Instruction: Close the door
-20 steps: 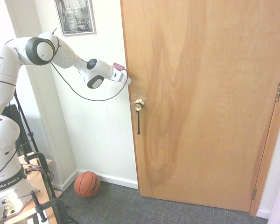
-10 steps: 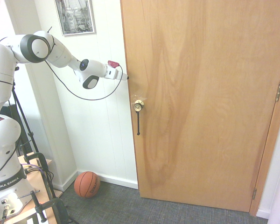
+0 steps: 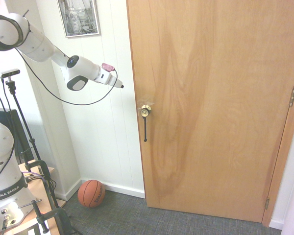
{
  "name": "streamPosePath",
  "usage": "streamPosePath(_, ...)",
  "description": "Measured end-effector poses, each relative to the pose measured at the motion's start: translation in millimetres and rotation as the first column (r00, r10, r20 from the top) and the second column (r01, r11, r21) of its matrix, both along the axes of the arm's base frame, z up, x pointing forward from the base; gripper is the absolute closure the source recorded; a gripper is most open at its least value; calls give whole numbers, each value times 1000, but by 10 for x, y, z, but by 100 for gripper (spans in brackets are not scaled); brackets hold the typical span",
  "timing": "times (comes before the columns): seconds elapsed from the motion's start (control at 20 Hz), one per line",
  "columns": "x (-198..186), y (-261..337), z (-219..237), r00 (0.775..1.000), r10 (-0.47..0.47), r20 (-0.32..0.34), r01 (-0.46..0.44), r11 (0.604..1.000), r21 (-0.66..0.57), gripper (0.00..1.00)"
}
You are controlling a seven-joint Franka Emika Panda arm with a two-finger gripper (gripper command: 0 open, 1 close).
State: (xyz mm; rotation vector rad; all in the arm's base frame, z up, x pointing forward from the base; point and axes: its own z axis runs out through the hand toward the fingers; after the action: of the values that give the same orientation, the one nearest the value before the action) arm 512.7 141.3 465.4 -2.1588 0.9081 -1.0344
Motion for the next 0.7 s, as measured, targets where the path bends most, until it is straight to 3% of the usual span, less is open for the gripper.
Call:
streamPosePath(0.2,-179,-471,551,1000,6,-23,-3,993,121,100)
streamPosePath(0.4,-177,-391,453,1000,-20,7,19,987,163,100)
streamPosePath(0.7,395,79,536,996,-32,80,18,984,177,100)
